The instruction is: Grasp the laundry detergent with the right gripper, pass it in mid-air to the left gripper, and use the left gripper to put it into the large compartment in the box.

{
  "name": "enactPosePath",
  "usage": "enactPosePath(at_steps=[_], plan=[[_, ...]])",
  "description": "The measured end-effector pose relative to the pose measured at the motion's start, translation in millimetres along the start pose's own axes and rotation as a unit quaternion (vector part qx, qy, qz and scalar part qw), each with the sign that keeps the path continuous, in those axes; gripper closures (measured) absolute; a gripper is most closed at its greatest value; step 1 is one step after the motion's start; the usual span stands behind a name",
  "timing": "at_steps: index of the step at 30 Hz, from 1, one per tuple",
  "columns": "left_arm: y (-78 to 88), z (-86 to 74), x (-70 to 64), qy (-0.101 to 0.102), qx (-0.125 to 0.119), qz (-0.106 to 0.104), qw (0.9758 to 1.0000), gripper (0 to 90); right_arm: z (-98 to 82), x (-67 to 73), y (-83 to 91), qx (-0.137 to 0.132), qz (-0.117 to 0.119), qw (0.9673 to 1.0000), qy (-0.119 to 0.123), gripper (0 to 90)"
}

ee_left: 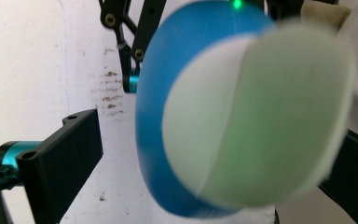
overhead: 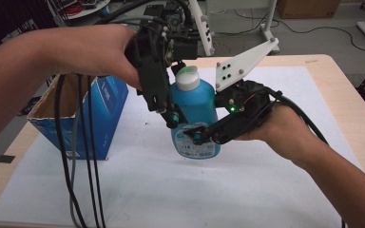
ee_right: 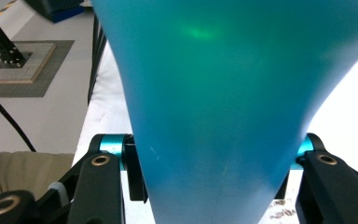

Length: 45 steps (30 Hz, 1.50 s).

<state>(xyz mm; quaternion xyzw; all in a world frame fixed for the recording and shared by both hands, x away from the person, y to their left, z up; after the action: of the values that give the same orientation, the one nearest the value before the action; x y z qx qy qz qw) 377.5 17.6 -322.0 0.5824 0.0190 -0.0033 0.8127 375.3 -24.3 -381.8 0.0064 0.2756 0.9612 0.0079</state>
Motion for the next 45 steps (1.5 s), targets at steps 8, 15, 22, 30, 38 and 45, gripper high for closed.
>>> enactPosePath(at_steps=[8,15,22,30,38,45], plan=[[-2.2,-0.2,-0.8,-0.009,0.002,-0.007,0.9999,9.1,0.3,3.5,-5.8,0.005,0.008,1.0,0.0,46.4],[-5.3,-1.4,-1.6,-0.015,0.003,-0.011,0.9998,16.6,-0.7,2.5,-7.4,0.005,0.007,1.0,-0.002,46.4],[-6.9,-1.4,-3.0,-0.019,0.003,-0.016,0.9997,23.2,-2.3,2.7,-8.3,0.009,0.008,0.9999,-0.003,46.4],[-7.7,-2.2,-4.8,-0.027,0.001,-0.019,0.9995,29.8,-2.1,5.1,-9.8,0.008,0.011,0.9999,-0.007,46.4],[-7.3,-1.8,-7.6,-0.029,-0.002,-0.019,0.9994,37.6,-2.9,7.1,-10.4,0.009,0.015,0.9998,-0.006,46.4],[-2.8,0.9,-10.6,-0.02,0.001,-0.021,0.9996,37.9,-0.1,10.3,-8.5,-0.003,0.023,0.9997,-0.005,44.0]])
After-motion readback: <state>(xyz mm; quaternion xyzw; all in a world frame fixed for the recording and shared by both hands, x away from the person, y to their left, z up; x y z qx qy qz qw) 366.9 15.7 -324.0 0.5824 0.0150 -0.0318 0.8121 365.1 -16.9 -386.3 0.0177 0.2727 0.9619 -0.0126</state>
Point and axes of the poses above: each handheld gripper's, and its own axes: y roughly backward along the jaws, z roughly out of its top, x roughly to its left, the point moved 10 cm from there along -y, roughly forward along the jaws, and after that the axes turned 1 degree about z, right-handed, at the moved point
